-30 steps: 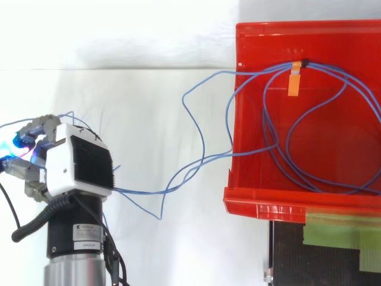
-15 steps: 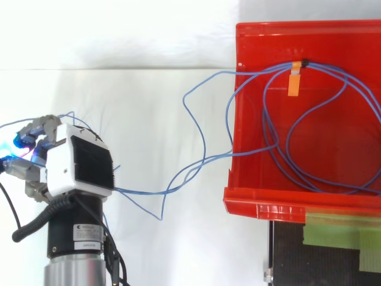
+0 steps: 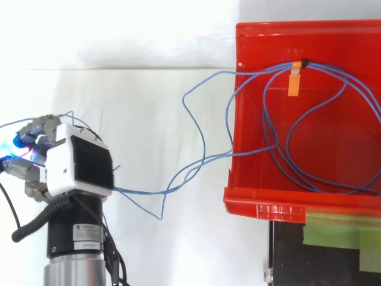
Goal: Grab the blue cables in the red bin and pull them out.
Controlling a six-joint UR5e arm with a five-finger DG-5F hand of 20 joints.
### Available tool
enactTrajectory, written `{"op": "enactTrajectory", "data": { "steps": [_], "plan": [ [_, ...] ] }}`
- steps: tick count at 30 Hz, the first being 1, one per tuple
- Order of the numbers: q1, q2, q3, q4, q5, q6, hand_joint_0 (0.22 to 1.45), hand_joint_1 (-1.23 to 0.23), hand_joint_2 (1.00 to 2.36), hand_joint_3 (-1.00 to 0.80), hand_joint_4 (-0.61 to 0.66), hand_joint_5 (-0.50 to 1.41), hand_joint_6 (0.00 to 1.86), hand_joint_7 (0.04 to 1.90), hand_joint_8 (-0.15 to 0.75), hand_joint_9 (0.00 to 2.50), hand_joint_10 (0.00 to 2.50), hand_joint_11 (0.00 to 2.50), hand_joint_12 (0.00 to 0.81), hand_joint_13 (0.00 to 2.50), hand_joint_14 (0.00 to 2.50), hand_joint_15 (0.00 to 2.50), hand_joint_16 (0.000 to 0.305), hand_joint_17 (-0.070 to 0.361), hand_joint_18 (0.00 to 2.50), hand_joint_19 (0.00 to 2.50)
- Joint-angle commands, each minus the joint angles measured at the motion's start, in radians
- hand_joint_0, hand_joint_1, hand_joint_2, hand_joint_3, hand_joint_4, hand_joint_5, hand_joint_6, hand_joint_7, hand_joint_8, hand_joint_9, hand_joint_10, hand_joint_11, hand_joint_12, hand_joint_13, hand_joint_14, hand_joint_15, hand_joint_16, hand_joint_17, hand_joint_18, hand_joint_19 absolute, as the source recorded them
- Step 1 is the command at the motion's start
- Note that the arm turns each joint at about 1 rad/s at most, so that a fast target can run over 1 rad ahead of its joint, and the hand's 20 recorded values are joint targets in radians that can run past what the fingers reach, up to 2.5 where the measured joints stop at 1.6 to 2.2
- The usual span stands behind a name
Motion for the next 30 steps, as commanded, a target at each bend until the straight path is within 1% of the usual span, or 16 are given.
{"op": "enactTrajectory", "data": {
  "steps": [1, 7, 30],
  "plan": [
    [0.0, 0.0, 0.0, 0.0, 0.0, 0.0, 0.97, -0.97, 1.01, -0.74, -0.06, 0.54, 1.49, 0.42, 0.203, 1.05, 0.18, 1.69, 0.284, 1.23, 1.01, 1.48, 0.044, 0.099, 0.97, 1.04],
    [0.0, -0.001, 0.0, 0.0, 0.0, 0.0, 0.97, -0.97, 1.01, -0.74, -0.05, 0.54, 1.48, 0.43, 0.202, 1.05, 0.11, 1.7, 0.283, 1.23, 1.01, 1.48, 0.044, 0.099, 0.97, 1.03],
    [0.0, 0.0, 0.0, 0.0, 0.0, 0.0, 0.97, -0.97, 1.01, -0.73, -0.05, 0.55, 1.48, 0.43, 0.201, 1.05, 0.1, 1.71, 0.281, 1.21, 1.02, 1.47, 0.044, 0.098, 0.96, 1.04]
  ]
}}
